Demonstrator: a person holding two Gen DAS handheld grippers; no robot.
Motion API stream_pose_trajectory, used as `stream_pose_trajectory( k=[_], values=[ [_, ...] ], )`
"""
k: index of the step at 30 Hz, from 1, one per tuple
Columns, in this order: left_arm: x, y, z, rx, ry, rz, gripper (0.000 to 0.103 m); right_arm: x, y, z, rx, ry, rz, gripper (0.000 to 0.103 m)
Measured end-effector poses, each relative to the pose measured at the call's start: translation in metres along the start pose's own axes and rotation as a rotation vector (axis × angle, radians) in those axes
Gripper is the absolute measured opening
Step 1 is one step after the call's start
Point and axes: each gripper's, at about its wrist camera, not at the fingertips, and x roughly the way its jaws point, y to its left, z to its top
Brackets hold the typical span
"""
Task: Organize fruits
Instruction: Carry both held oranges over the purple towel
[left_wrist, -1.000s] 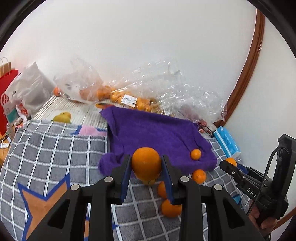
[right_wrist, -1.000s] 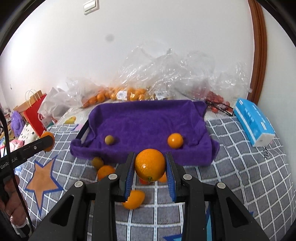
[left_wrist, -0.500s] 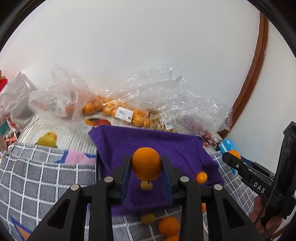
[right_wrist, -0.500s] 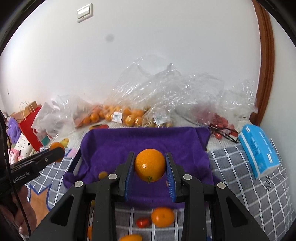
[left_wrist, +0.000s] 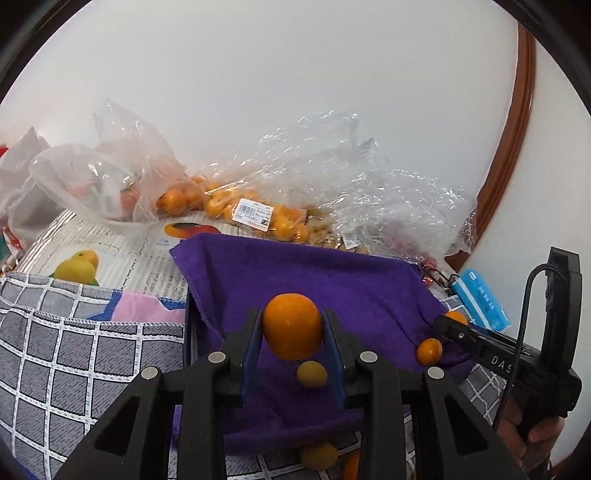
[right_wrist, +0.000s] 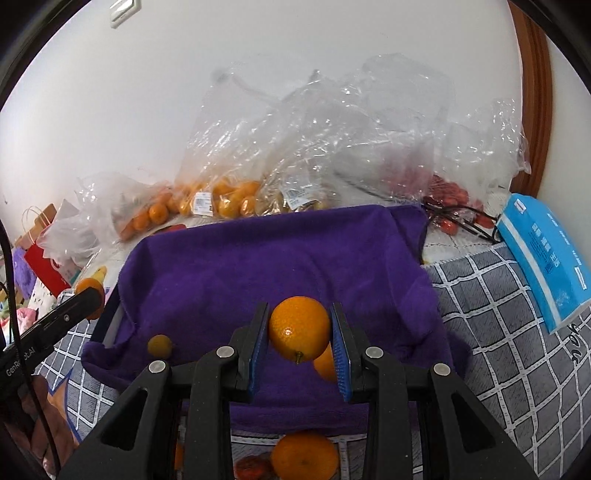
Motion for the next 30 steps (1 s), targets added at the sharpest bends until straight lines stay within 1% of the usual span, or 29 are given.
stream_pose_trajectory(
  k=[4, 6, 9, 11, 14, 17, 20, 24, 27, 30],
  values=[
    [0.008, 0.012, 0.0, -0.055, 0.023, 0.001, 0.031, 0.002, -0.008, 0.0, 0.021, -0.003, -0.012, 0.032],
    [0.009, 0.02, 0.001, -0.074, 0.014, 0.021, 0.031, 0.004, -0.012, 0.001, 0.032, -0.004, -0.027, 0.032],
    [0.006, 0.029, 0.005, -0.09, -0.012, 0.074, 0.031, 0.003, -0.018, 0.003, 0.041, -0.012, -0.045, 0.032],
    [0.006, 0.035, 0.006, -0.115, -0.018, 0.079, 0.031, 0.002, -0.021, 0.003, 0.042, -0.018, -0.063, 0.032],
    [0.009, 0.044, 0.006, -0.154, -0.006, 0.081, 0.031, 0.003, -0.024, 0.003, 0.035, -0.021, -0.094, 0.032],
    [0.015, 0.049, 0.005, -0.176, 0.019, 0.072, 0.031, 0.004, -0.024, 0.002, 0.038, -0.014, -0.072, 0.032],
    [0.017, 0.049, 0.002, -0.185, 0.039, 0.048, 0.031, 0.008, -0.021, -0.001, 0.02, -0.005, -0.079, 0.032],
    [0.021, 0.039, -0.001, -0.151, 0.046, 0.033, 0.031, 0.012, -0.016, -0.003, 0.015, 0.006, -0.045, 0.032],
    [0.025, 0.032, -0.005, -0.135, 0.068, 0.019, 0.031, 0.012, -0.008, -0.005, -0.006, 0.013, -0.014, 0.032],
    [0.029, 0.026, -0.007, -0.114, 0.084, 0.022, 0.031, 0.013, 0.0, -0.008, -0.031, 0.025, 0.009, 0.032]
  ],
)
